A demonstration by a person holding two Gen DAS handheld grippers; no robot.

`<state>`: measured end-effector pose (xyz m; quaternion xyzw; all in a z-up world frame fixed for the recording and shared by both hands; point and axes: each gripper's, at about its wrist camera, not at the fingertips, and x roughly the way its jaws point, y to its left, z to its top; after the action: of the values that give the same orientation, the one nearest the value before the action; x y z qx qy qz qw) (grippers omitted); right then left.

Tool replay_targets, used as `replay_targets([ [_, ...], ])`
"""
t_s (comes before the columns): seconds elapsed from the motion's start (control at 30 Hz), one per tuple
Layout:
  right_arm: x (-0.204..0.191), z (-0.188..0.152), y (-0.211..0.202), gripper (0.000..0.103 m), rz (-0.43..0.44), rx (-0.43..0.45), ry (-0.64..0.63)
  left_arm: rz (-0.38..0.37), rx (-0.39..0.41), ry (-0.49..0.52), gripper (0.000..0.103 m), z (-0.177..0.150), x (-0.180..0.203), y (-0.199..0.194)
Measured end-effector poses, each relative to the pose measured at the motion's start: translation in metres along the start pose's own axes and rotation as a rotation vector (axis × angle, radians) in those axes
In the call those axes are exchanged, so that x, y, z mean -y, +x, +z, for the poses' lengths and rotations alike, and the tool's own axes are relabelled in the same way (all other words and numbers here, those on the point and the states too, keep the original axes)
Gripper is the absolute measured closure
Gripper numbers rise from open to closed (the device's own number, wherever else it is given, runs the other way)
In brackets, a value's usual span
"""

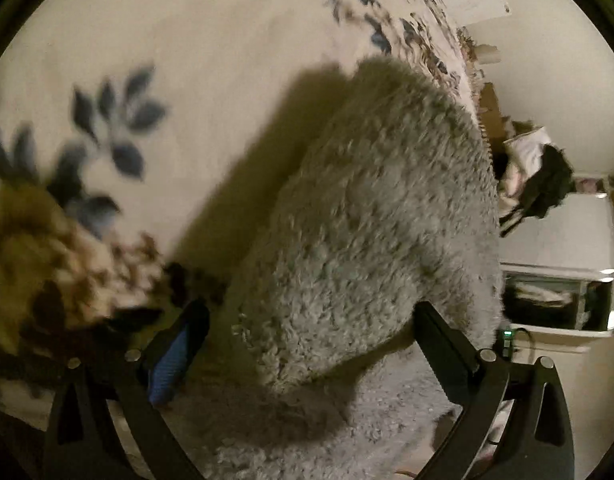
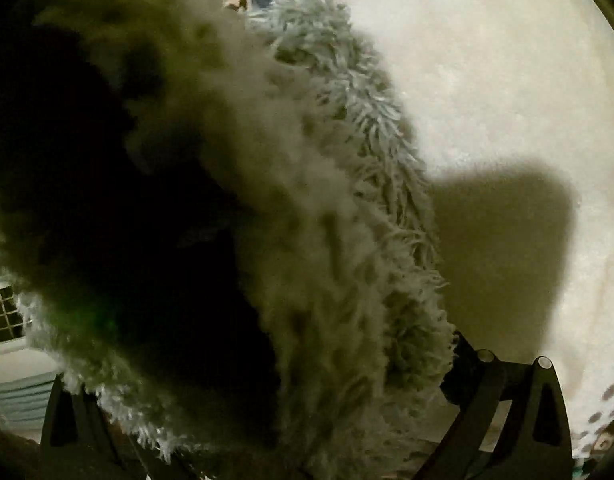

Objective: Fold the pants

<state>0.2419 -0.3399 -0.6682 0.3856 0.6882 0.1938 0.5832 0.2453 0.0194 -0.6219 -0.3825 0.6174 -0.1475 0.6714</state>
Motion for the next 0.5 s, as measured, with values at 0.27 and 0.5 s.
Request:
replay_targets([
  [0.27, -0.005, -0.006, 0.003, 0.038, 0.001, 0.053, 0.016, -0.029, 0.021, 0.091, 0.054, -0.009, 0.022, -0.015],
  [0.5, -0.032, -0.024, -0.017, 0.056, 0.027, 0.147, 0.016, -0.056, 0.038, 0.118, 0.058, -0.008, 0.057, -0.044],
])
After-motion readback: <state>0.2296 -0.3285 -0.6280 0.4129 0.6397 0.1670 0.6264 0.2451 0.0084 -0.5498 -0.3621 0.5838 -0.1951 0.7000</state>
